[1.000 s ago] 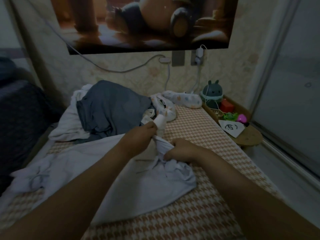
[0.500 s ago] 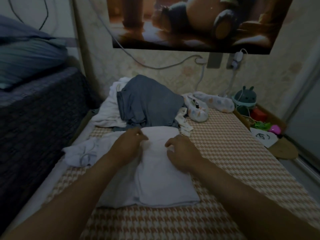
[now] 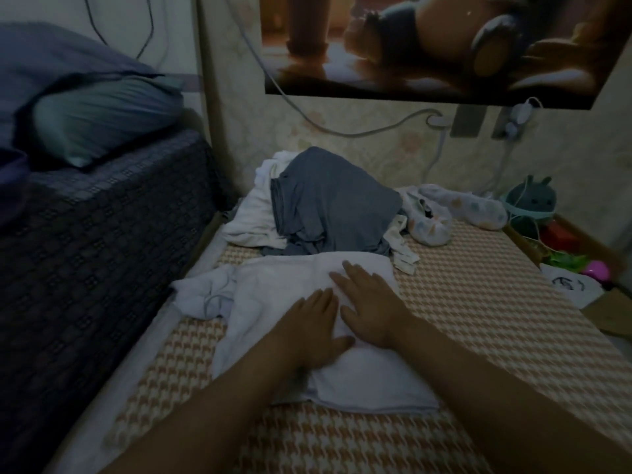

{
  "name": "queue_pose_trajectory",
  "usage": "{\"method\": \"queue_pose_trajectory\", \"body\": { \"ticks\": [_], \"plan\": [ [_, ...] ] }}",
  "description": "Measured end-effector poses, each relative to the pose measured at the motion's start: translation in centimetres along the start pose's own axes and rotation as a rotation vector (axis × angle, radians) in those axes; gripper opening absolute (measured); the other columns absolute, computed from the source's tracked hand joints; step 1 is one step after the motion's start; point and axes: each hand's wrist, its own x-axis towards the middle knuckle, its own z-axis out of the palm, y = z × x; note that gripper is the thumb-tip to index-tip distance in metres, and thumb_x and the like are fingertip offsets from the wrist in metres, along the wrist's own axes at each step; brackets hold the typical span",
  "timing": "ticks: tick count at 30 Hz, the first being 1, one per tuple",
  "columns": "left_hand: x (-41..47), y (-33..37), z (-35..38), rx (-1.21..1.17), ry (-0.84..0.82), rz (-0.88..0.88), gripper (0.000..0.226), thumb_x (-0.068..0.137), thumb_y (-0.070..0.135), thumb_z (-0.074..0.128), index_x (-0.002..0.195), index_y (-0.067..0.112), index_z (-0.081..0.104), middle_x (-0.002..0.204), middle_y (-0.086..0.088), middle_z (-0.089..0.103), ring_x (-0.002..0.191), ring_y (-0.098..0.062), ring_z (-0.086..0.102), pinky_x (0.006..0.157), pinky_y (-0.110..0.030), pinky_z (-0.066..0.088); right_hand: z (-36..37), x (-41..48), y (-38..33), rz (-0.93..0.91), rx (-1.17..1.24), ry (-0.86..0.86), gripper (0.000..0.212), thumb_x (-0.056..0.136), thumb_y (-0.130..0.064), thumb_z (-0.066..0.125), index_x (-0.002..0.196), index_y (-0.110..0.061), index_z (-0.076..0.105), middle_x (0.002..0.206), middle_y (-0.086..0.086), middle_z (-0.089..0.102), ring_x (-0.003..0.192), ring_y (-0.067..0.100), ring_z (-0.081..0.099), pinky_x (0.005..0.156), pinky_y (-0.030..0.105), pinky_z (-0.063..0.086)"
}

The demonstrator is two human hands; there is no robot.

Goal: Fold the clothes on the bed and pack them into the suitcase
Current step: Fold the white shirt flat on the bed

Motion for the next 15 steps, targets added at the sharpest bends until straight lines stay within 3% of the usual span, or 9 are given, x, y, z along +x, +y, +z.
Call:
{"method": "queue_pose_trajectory", "body": {
  "ticks": [2, 4, 5, 7, 10, 13, 15],
  "plan": [
    [-1.4, -0.8, -0.1, -0.091, -0.026, 0.022, 0.082, 0.093, 0.065, 0.033, 0.154, 0.012, 0.015, 0.161, -0.004, 0.012, 0.147, -0.019, 0.014, 0.121, -0.039, 0.012, 0.4, 1.0, -0.9, 0.029, -0.006, -0.129, 0.063, 0.097, -0.051, 0.022, 0.154, -0.033, 0.004, 0.163, 0.0, -0.003, 0.15, 0.019, 0.0, 0.12, 0.043, 0.0],
    [-2.9, -2.9, -1.4, -0.154, 0.132, 0.088, 0.06, 0.094, 0.055, 0.034, 0.129, 0.011, 0.056, 0.135, -0.008, 0.054, 0.123, -0.022, 0.048, 0.108, -0.041, 0.035, 0.6, 1.7, -2.0, 0.079, -0.061, -0.184, 0.061, 0.1, -0.043, 0.027, 0.155, -0.031, 0.004, 0.163, 0.001, -0.002, 0.15, 0.021, 0.0, 0.12, 0.049, -0.001],
    [-3.5, -4.3, -2.1, -0.159, 0.194, 0.082, 0.056, 0.093, 0.05, 0.031, 0.118, 0.011, 0.063, 0.124, -0.008, 0.061, 0.113, -0.023, 0.054, 0.103, -0.039, 0.038, 0.5, 2.0, -2.6, 0.097, -0.097, -0.164, 0.061, 0.1, -0.04, 0.029, 0.155, -0.029, 0.008, 0.163, 0.002, 0.0, 0.149, 0.023, 0.001, 0.119, 0.051, -0.001],
    [-4.7, -8.0, -3.0, -0.173, 0.337, 0.017, 0.053, 0.088, 0.04, 0.032, 0.115, 0.012, 0.066, 0.117, -0.009, 0.064, 0.109, -0.027, 0.058, 0.1, -0.035, 0.039, 0.2, 2.5, -4.2, 0.083, -0.157, -0.095, 0.059, 0.098, -0.035, 0.034, 0.154, -0.023, 0.019, 0.163, 0.004, 0.004, 0.149, 0.024, 0.003, 0.119, 0.05, -0.002],
    [-6.4, -13.1, -3.9, -0.133, 0.518, -0.18, 0.032, 0.078, 0.024, 0.04, 0.092, 0.011, 0.067, 0.092, -0.011, 0.063, 0.087, -0.032, 0.061, 0.075, -0.04, 0.048, -0.2, 4.3, -7.5, -0.043, -0.056, 0.061, 0.049, 0.097, -0.025, 0.042, 0.146, -0.023, 0.039, 0.159, 0.003, 0.023, 0.145, 0.02, 0.021, 0.119, 0.04, 0.007],
    [-8.3, -15.5, -4.9, -0.086, 0.452, -0.333, 0.012, 0.081, 0.021, 0.048, 0.088, 0.014, 0.054, 0.092, -0.005, 0.051, 0.087, -0.028, 0.051, 0.064, -0.037, 0.043, -0.4, 8.3, -10.8, -0.133, 0.075, 0.128, 0.037, 0.097, -0.017, 0.047, 0.132, -0.022, 0.057, 0.143, 0.004, 0.048, 0.13, 0.023, 0.043, 0.109, 0.032, 0.026],
    [-9.3, -16.7, -4.7, -0.02, 0.343, -0.299, 0.021, 0.081, 0.031, 0.059, 0.098, 0.022, 0.055, 0.101, 0.0, 0.047, 0.095, -0.024, 0.047, 0.071, -0.036, 0.045, -0.2, 11.4, -13.2, -0.151, 0.128, 0.066, 0.035, 0.098, -0.016, 0.047, 0.131, -0.02, 0.059, 0.139, 0.005, 0.052, 0.127, 0.023, 0.048, 0.104, 0.028, 0.032]
  ]
}}
